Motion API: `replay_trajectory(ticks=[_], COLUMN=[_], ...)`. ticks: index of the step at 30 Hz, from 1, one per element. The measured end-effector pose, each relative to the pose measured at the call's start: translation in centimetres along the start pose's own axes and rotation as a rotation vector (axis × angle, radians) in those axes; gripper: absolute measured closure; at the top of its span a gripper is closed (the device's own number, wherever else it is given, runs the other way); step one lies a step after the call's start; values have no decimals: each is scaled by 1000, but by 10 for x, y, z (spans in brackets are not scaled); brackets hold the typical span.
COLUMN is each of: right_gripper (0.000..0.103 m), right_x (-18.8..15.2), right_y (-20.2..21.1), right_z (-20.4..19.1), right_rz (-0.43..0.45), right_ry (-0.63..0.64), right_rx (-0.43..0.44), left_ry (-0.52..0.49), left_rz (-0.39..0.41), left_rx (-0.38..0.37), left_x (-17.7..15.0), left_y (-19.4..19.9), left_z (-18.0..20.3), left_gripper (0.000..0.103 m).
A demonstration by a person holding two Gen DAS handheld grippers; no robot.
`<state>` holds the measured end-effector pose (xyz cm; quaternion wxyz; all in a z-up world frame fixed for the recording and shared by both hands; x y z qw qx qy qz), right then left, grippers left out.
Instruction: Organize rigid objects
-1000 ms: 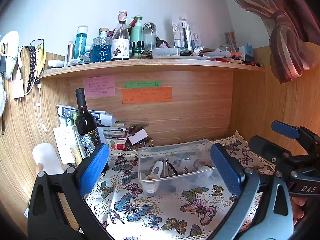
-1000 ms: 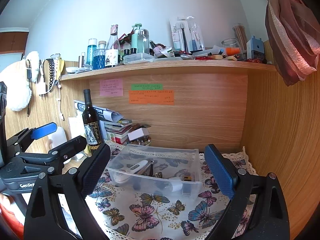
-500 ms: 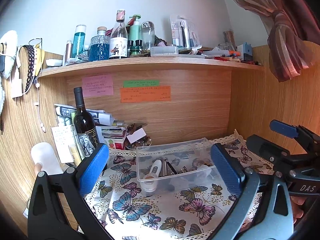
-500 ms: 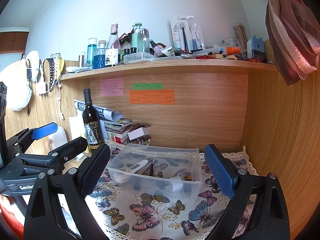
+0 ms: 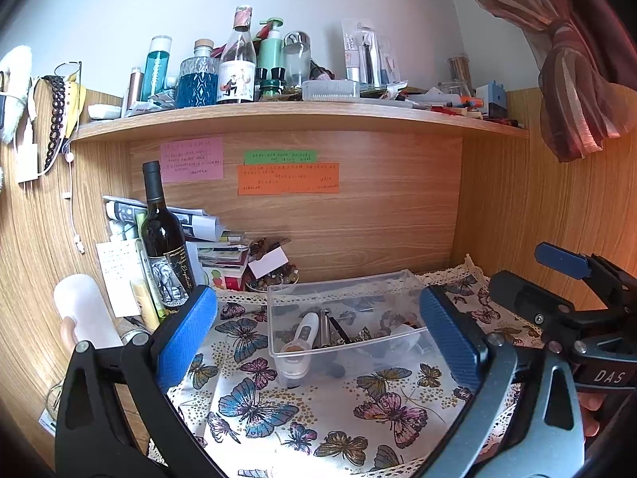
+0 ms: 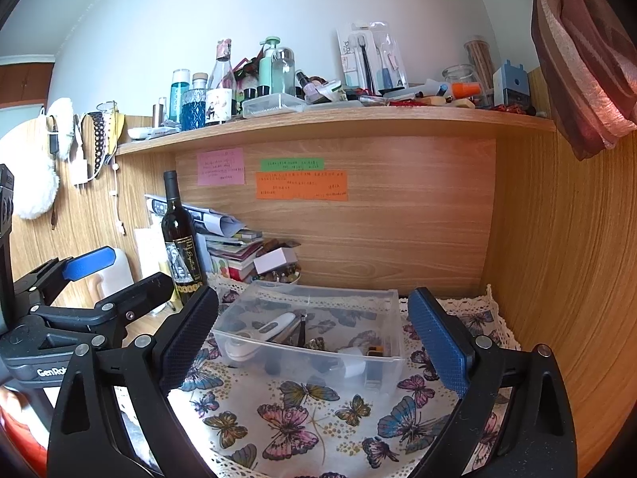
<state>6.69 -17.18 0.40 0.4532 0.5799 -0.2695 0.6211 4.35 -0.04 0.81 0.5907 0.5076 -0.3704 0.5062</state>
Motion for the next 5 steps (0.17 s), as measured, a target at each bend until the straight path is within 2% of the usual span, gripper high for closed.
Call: replay_trajectory(ticks=[5], right_gripper=[7], right_x=[-2], right_y=[-3], right_z=[1], right_rz=[-11], right_ry=[-7], right_rx=[-1], left_ry=[-3], left_rz=[-5], left_rx=[0], left_x=[-1], left_y=[-3], left_z=[0], left_gripper=[0])
Point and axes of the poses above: each gripper's, at about its wrist camera, not at the fingertips, and y roughly against the way its jaws point, z to its right, x to its top, the point moved 3 cm from there along -y, roughly the way its jaws point, and after that the axes turned 13 degrees about y, right-handed, at the moved point
